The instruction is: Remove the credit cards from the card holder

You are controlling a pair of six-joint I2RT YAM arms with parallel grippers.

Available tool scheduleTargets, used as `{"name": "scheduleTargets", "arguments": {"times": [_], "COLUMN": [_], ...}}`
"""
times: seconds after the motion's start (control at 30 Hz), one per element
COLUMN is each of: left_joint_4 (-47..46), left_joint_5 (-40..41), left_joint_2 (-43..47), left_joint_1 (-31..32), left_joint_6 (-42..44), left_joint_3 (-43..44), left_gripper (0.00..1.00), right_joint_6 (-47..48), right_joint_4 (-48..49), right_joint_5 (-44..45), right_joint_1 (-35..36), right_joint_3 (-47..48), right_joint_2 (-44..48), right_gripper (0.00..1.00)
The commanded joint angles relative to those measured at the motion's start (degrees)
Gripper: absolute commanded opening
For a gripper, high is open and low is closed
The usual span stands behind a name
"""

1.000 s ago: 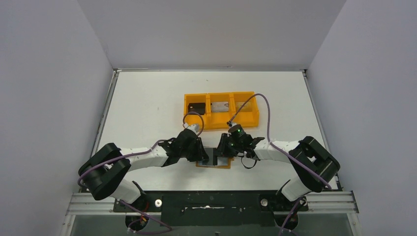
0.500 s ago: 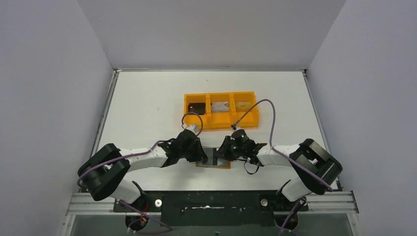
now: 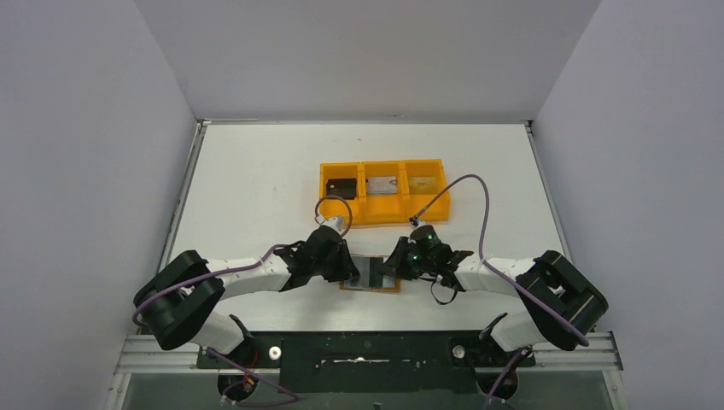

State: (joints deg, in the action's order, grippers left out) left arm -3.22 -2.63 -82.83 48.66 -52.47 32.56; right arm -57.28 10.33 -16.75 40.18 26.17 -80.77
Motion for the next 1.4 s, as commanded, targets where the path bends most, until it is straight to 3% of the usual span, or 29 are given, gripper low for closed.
{"name": "scheduleTargets", "arguments": {"times": [0.0,0.23,0.4,0.53,0.77,0.9,1.1,1.37], "left_joint_4": [6.0,5.6,5.4,5.4,5.4,5.8,6.5,4.8], "left_joint_5": [2.8,2.3,2.3,2.1,1.7,2.2,2.2,-0.3], "left_joint_2": [-0.4,-0.3,-0.5,-0.8,-1.0,-0.6,1.2,1.9], "left_joint_1": [0.0,0.0,0.2,0.2,0.1,0.1,0.2,0.4], "left_joint_6": [1.0,1.1,0.9,0.8,1.0,0.9,2.2,7.2], "left_joint_3": [-0.7,-0.7,-0.9,-0.7,-0.4,-0.5,1.1,7.6], "left_gripper": [0.11,0.1,0.09,0.07,0.03,0.02,0.11,0.25], "right_joint_6": [-0.2,-6.6,-7.3,-8.1,-9.1,-8.1,-4.2,-3.5], "right_joint_4": [2.3,11.5,15.3,19.0,20.5,16.0,10.4,11.7], "right_joint_5": [-0.8,-1.4,-0.7,-0.2,2.7,3.7,2.2,-0.2], "right_joint_1": [-0.5,0.3,1.5,2.2,2.2,1.2,-0.6,-0.9], "right_joint_3": [-1.5,-5.0,-6.5,-7.7,-9.4,-10.0,-9.2,-8.0], "right_joint_2": [0.3,-2.9,-4.0,-5.2,-2.9,0.4,2.8,-0.7], "right_gripper": [0.07,0.26,0.29,0.27,0.04,0.03,0.04,0.03]}}
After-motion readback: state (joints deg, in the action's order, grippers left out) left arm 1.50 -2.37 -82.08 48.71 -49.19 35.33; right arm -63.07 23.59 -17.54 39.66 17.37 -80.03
